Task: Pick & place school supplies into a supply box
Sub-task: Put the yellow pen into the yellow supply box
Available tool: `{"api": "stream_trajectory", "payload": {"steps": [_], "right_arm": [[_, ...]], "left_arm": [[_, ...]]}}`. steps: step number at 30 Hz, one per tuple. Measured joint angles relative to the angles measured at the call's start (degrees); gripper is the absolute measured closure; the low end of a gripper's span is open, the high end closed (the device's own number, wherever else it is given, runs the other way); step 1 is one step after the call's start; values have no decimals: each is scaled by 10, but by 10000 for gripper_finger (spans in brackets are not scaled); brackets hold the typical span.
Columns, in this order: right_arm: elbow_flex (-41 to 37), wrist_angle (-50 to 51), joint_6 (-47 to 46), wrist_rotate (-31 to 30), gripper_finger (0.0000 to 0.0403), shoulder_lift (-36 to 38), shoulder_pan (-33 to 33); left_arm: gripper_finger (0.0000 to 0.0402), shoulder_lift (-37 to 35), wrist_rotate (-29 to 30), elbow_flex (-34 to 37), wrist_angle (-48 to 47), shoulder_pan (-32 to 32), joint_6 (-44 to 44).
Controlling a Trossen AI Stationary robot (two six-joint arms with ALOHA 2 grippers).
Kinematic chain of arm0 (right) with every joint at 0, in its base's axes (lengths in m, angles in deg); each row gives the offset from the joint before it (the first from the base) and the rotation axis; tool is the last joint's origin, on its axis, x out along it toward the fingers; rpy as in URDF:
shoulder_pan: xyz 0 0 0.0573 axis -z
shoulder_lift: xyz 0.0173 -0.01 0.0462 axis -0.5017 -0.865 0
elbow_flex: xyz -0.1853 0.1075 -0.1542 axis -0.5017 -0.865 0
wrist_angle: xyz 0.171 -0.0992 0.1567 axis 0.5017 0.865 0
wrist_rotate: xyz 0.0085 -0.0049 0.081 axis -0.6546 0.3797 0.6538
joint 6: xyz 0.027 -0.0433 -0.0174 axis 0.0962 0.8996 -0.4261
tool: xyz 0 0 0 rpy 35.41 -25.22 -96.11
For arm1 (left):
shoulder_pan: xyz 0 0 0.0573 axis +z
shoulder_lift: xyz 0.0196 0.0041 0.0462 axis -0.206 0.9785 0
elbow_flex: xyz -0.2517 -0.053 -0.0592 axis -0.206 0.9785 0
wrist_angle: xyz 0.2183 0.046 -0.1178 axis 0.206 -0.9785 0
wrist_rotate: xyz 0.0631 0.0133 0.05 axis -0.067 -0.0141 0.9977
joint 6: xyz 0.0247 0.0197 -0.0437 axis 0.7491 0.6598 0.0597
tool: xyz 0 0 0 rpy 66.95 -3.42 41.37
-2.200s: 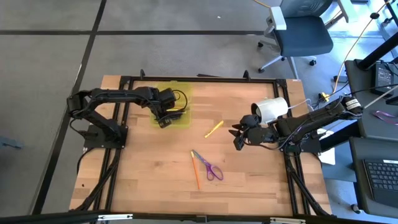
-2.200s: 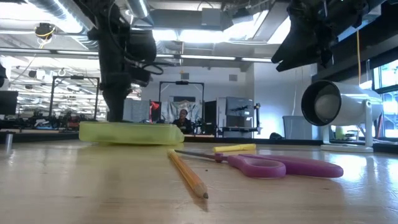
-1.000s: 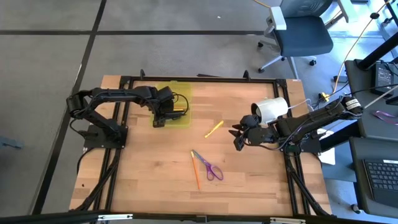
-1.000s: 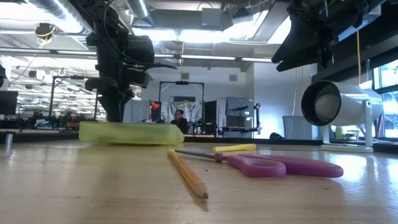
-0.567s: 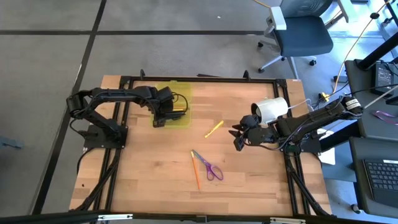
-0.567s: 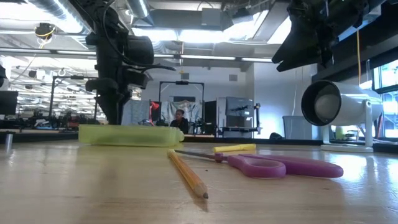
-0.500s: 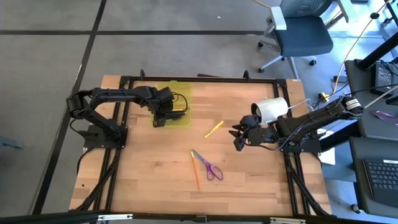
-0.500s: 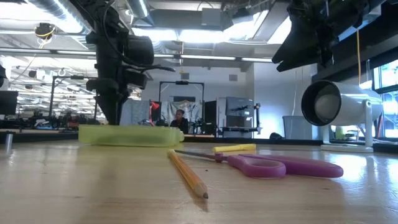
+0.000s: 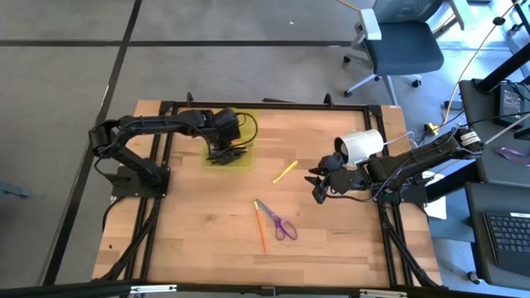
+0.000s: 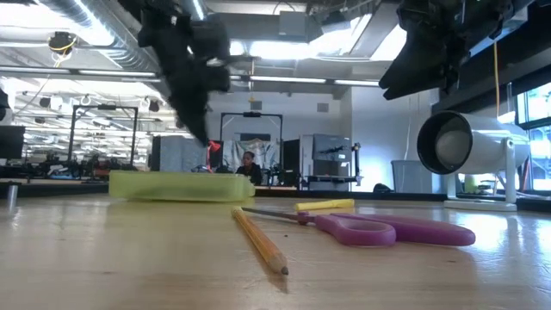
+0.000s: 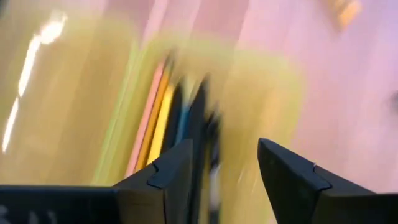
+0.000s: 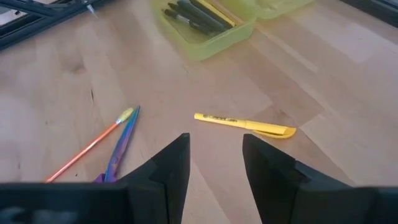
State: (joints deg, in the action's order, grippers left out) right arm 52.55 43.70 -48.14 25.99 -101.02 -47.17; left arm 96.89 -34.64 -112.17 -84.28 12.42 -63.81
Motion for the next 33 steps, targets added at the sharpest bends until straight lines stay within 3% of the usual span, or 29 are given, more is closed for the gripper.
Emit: {"api": "stream_trajectory", "payload": {"steps": [5,11,18,25,33], "right_arm": [[0,7,41,57,251,0,0],[0,56,42,120,251,0,0],[0,87,45,131,251,0,0],[0,107,57,155,251,0,0],[0,179,41,165,251,0,-1]], "left_arm": [[233,0,-4,-36,104,-56,-16],[240,7,45,-71,200,-131,-73],[247,119,120,-156,203,-181,-139],[248,255,128,-259,188,-185,-182],[247,299,126,-288,194,-186,-135]]}}
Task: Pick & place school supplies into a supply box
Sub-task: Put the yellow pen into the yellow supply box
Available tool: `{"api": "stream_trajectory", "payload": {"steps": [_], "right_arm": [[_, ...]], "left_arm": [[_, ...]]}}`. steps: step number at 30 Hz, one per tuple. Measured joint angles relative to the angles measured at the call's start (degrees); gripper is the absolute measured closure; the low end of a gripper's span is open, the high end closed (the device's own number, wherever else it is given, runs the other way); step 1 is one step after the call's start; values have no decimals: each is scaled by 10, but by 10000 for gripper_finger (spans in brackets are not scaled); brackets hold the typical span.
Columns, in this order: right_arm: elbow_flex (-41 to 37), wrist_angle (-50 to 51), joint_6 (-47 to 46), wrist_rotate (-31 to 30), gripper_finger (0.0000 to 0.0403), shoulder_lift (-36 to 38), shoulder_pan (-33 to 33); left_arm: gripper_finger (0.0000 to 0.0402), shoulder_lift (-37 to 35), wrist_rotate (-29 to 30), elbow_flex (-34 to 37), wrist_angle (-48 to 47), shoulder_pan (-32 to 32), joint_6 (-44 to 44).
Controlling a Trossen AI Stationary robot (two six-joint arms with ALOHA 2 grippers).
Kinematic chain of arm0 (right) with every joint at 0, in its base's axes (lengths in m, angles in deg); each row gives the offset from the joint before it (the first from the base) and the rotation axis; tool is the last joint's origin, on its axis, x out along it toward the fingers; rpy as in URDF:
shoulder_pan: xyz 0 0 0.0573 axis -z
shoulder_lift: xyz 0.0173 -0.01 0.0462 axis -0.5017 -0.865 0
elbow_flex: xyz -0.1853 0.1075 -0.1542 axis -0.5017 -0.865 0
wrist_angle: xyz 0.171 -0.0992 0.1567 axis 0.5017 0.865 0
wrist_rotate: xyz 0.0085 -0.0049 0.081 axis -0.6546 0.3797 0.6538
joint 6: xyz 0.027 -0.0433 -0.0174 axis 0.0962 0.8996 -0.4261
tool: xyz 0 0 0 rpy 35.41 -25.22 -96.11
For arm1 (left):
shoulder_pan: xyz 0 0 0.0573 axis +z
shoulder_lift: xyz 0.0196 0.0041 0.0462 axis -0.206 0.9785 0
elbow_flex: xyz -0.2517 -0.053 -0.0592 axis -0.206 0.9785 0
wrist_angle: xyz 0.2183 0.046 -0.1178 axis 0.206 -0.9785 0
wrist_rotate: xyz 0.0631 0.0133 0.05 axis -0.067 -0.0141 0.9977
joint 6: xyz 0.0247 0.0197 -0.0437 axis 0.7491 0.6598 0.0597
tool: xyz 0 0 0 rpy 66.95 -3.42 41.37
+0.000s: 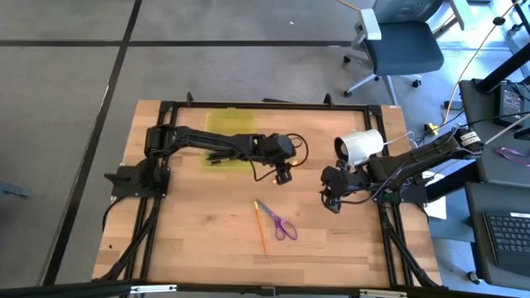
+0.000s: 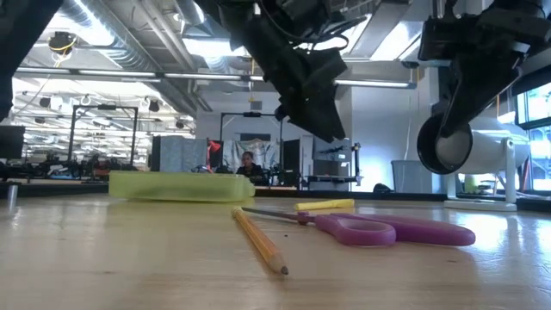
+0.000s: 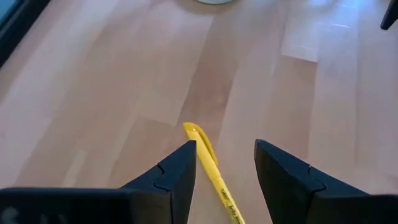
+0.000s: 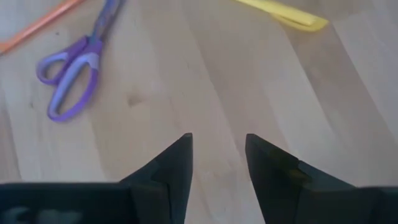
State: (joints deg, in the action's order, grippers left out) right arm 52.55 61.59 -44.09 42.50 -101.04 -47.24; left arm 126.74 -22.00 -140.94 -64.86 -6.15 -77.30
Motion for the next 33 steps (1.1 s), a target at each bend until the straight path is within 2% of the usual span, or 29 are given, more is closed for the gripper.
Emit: {"api": "stream_trajectory", "payload": {"steps": [5,12,15,17,20,22,25,33], "right_arm": [[0,6,0,0,251,0,0],[0,2,-1,-1,251,0,0],[0,0,-6,-1,251,0,0],[0,1,-23,0,251,0,0],[0,1,-43,3,251,0,0],[0,1,-54,9,251,0,1],[0,2,-66,9,251,0,1],[0,0,-92,14,251,0,1]], "left_arm": [[240,0,4,0,1,4,-43],[173,13,20,0,6,5,-74],[154,15,-2,0,8,4,-63],[150,16,2,0,22,3,-74],[152,25,54,-2,33,2,-117],[155,31,67,1,23,6,-128],[158,52,66,-1,47,13,-161],[160,106,48,0,73,14,-178]]}}
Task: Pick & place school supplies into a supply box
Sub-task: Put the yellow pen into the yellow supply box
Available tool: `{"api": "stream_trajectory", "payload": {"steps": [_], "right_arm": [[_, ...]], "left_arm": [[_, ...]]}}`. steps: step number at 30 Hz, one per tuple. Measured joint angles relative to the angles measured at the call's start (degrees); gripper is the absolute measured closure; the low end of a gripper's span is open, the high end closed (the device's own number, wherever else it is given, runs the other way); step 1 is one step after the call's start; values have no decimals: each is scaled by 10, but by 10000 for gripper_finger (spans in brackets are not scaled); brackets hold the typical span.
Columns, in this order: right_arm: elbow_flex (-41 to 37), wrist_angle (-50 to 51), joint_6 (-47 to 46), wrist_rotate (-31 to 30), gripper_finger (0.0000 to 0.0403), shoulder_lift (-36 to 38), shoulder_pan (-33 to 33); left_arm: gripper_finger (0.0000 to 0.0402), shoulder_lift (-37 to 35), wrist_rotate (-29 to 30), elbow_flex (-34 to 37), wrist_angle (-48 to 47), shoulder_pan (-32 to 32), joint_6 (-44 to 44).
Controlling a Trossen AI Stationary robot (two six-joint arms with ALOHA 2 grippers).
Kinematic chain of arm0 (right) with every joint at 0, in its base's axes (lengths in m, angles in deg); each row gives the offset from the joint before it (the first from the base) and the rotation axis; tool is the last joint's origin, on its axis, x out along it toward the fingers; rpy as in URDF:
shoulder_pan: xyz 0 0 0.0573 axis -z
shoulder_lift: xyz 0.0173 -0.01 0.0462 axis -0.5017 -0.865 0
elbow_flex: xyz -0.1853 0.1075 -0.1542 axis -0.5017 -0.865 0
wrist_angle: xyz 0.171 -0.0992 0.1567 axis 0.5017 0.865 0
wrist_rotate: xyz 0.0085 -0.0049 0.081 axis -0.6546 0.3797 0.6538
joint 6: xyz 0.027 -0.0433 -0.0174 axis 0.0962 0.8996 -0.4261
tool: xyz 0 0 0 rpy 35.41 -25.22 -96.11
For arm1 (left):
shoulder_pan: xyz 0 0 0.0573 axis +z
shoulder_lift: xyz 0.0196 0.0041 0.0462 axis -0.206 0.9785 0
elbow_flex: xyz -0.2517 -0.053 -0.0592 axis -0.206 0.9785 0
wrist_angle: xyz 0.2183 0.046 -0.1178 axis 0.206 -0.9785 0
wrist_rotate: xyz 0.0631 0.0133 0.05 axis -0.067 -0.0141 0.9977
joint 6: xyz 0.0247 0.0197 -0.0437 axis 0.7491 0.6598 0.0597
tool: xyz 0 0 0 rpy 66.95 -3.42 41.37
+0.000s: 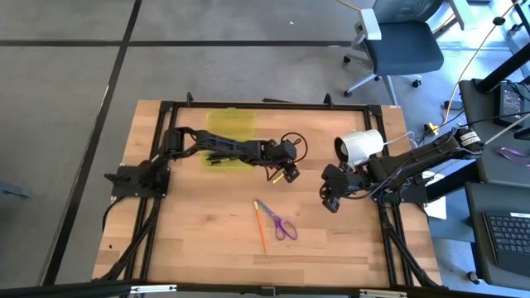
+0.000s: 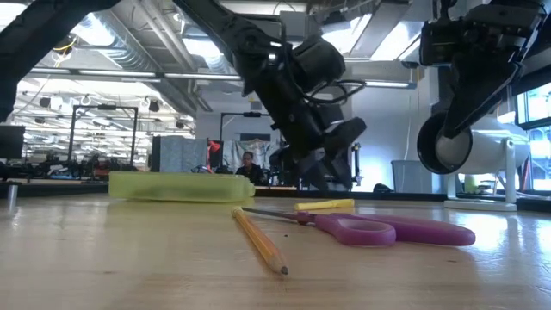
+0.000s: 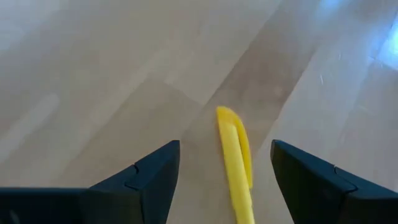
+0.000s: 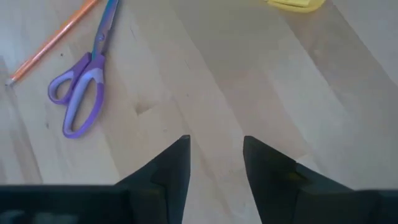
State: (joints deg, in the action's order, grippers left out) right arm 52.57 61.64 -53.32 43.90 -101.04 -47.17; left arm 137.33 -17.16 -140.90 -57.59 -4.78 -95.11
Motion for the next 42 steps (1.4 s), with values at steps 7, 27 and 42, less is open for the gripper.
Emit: {"api": "stream_trajectory", "payload": {"steps": [7,27,42], "right_arm": [[0,2,-13,0,251,0,0],[0,0,-13,-5,251,0,0],[0,14,-12,-6,251,0,0]], "left_arm": [[160,22,-16,-1,14,-4,-3],[298,34,20,-3,-24,-32,30],[370,4,-56,2,-60,-34,19]]}}
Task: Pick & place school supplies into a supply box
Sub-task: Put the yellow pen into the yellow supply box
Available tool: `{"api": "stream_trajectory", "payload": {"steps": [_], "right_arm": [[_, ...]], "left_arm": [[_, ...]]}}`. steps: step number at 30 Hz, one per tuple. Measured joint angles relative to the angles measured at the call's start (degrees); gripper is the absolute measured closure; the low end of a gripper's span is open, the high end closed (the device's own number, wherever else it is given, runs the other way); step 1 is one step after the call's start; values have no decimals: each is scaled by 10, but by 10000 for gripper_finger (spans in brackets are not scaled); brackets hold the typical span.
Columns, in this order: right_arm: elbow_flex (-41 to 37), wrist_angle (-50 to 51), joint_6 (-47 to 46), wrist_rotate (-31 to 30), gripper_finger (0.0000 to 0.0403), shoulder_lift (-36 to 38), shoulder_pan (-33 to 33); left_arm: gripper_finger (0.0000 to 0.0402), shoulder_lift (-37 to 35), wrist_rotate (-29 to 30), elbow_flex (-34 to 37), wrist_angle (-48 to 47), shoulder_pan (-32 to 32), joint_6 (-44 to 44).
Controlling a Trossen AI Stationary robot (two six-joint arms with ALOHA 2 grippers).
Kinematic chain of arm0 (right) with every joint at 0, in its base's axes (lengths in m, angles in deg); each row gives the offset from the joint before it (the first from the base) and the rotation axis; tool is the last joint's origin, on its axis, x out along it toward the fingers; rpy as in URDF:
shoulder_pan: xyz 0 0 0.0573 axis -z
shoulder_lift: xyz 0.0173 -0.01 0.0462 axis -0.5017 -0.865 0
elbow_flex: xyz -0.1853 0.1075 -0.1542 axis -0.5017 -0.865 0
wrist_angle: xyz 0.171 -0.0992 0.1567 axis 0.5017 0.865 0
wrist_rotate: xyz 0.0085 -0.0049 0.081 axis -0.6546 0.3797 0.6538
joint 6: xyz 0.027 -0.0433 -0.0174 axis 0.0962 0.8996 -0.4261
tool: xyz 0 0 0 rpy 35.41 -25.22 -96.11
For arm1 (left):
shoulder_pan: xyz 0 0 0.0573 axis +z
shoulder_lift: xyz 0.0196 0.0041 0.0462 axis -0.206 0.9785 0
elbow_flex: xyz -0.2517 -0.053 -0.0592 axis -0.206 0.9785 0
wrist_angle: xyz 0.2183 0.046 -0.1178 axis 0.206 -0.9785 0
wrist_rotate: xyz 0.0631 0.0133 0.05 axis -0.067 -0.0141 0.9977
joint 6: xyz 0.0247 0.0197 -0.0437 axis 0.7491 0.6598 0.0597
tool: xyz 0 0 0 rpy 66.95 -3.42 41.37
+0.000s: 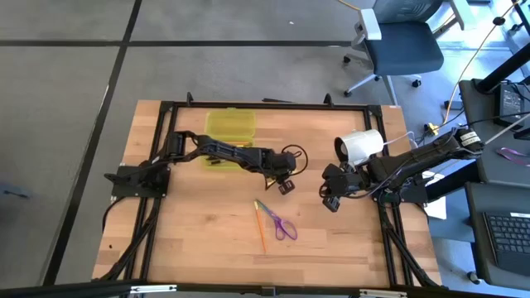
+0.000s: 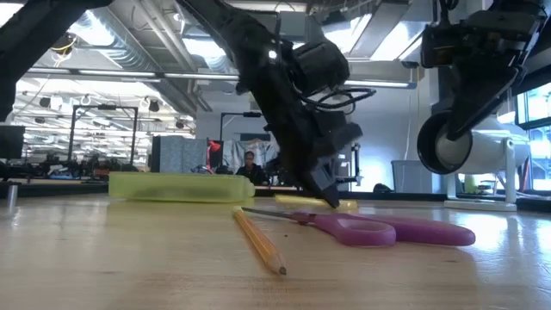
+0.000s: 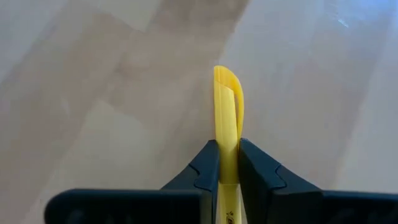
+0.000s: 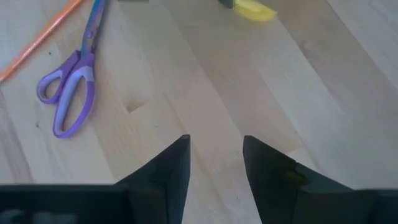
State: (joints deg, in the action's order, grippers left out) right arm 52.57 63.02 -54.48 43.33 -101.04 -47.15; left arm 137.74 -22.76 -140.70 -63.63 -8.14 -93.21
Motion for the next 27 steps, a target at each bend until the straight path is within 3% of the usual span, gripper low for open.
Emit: {"api": "stream_trajectory", "payload": {"steps": [6,13,17,21,27], "right_arm": [[0,2,17,0,251,0,0],[0,-7,17,-2,251,0,0],[0,-26,17,-44,251,0,0],[-1,-45,17,-83,251,0,0],[-1,-69,16,-138,251,0,0]], "left_arm": [[372,-72,-17,-1,-54,0,38],[369,-204,-4,-2,-195,1,171],[367,-288,1,6,-247,12,197],[367,-384,1,69,-228,31,222],[365,-499,-10,231,-149,86,252]]}}
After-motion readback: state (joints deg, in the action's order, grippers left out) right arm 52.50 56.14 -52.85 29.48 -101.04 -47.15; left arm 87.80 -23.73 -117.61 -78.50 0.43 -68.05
